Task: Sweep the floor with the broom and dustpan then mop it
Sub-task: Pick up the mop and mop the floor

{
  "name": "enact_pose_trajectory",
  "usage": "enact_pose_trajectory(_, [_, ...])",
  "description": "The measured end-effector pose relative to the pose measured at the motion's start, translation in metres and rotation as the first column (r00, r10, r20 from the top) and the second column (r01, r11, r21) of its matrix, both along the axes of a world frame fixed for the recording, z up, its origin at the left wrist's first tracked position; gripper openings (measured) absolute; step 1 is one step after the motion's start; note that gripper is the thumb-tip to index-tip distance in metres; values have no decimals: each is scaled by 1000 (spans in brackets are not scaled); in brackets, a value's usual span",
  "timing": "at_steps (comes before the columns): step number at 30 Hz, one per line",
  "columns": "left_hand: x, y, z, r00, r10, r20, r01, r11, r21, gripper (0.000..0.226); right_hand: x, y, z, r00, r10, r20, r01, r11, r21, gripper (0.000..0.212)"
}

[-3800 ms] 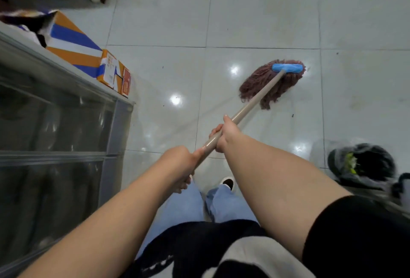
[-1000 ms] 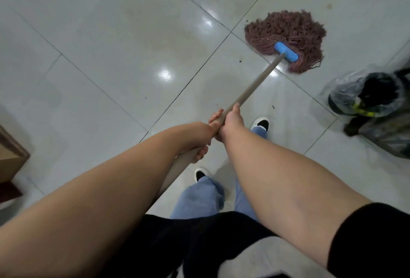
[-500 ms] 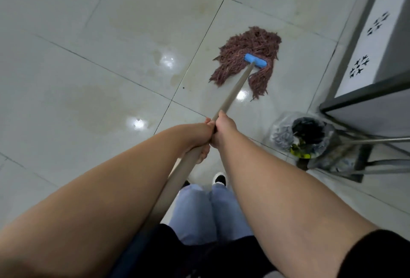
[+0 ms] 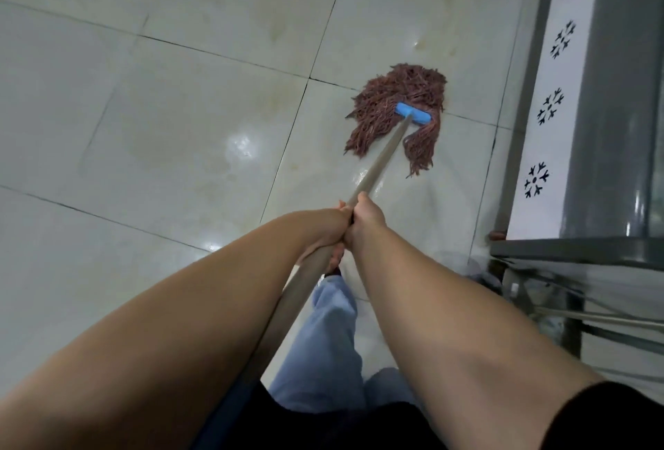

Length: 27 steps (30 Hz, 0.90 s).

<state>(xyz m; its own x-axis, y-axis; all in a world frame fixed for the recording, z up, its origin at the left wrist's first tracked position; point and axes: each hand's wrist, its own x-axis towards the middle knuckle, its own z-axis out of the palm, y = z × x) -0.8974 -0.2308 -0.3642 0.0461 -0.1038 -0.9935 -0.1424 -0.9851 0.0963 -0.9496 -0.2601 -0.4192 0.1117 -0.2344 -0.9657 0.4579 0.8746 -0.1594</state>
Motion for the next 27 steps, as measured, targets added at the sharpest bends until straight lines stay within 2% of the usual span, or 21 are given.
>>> enact_pose_trajectory(5, [-12,-103,-2,999,-25,-44,22,998,-51,66,-24,-109,-9,998,-23,64,16,995,100,38])
enact_pose_trajectory(8, [-20,-158,-3,998,-18,-62,15,999,-50,66,-36,-165,-15,997,-36,64,29,995,100,35])
enact_pose_trajectory(10, [-21,-192,-6,995,42,-96,-48,997,-64,61,-39,-203,-21,998,-21,61,15,996,88,32])
enact_pose_trajectory(14, [-26,-247,-4,941,274,-201,-293,953,-73,38,-53,-278,-37,994,95,58,-101,988,115,36])
enact_pose_trajectory(17, [-32,-276,1,942,237,-237,-239,971,22,36,-64,-334,-47,989,146,-4,-144,981,128,33])
enact_pose_trajectory(20, [-35,-318,5,977,151,-150,-156,988,-18,41,-65,-386,-48,981,186,-61,-176,974,143,33])
enact_pose_trajectory(23, [-37,-374,4,984,167,-54,-171,982,-79,38,-60,-441,-47,971,218,-102,-200,966,163,40])
enact_pose_trajectory(27, [-47,-443,1,982,170,-83,-179,977,-113,51,-60,-512,-46,964,209,-163,-184,971,152,42])
